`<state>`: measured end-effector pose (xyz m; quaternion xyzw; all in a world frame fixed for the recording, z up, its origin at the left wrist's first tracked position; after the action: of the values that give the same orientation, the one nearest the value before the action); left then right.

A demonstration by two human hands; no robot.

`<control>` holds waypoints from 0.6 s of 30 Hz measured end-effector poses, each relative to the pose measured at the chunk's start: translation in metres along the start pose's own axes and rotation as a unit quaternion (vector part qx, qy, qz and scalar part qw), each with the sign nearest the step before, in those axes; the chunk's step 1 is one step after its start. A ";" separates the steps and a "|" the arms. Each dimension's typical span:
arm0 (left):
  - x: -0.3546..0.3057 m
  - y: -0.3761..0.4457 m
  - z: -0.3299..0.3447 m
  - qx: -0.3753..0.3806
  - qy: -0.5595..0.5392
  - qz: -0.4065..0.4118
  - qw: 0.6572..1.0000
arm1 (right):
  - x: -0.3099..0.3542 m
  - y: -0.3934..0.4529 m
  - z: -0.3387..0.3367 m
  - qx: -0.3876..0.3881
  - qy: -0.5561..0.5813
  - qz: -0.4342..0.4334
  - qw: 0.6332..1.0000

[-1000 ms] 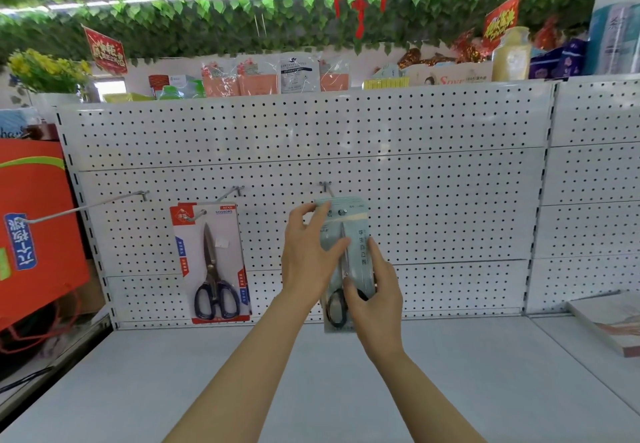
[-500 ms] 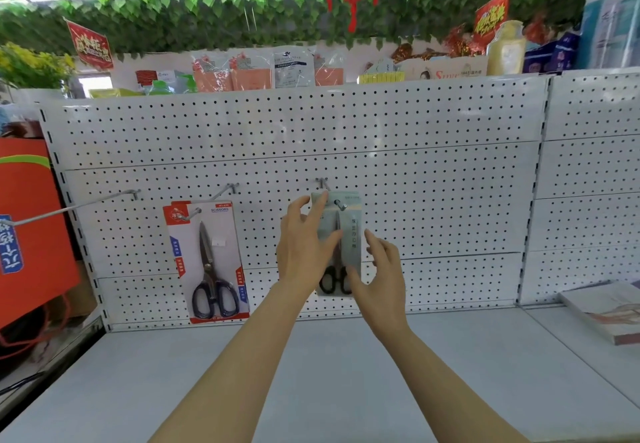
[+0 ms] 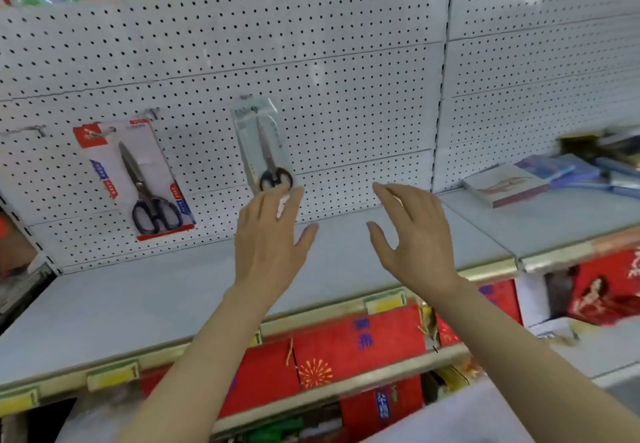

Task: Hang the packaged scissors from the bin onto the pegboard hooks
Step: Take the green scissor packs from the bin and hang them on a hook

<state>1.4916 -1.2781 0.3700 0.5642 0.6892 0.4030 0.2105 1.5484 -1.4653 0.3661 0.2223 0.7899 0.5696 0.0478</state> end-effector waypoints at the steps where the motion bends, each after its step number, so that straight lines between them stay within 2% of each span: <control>1: -0.013 -0.011 0.004 0.021 -0.007 0.003 1.000 | -0.004 -0.016 -0.010 0.011 -0.014 0.007 1.000; 9: -0.133 -0.120 0.060 0.181 -0.064 0.037 0.981 | -0.064 -0.163 -0.070 0.083 -0.064 0.104 0.989; 15: -0.223 -0.226 0.122 0.312 -0.091 0.081 0.942 | -0.116 -0.281 -0.109 0.131 -0.119 0.190 0.966; 18: -0.270 -0.289 0.162 0.394 -0.100 0.105 0.907 | -0.137 -0.343 -0.125 0.159 -0.150 0.242 0.945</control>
<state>1.5102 -1.4934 0.0013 0.7079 0.7038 0.0593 -0.0047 1.5281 -1.7171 0.0688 0.4945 0.7764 0.3907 -0.0093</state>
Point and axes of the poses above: each hand's wrist, its own y-axis towards the middle knuckle, its own z-axis out of the palm, x = y × z, the point moved 9 cm from there along y, towards the middle knuckle, and after that the axes turned 14 degrees about y, right-handed, at the moved point
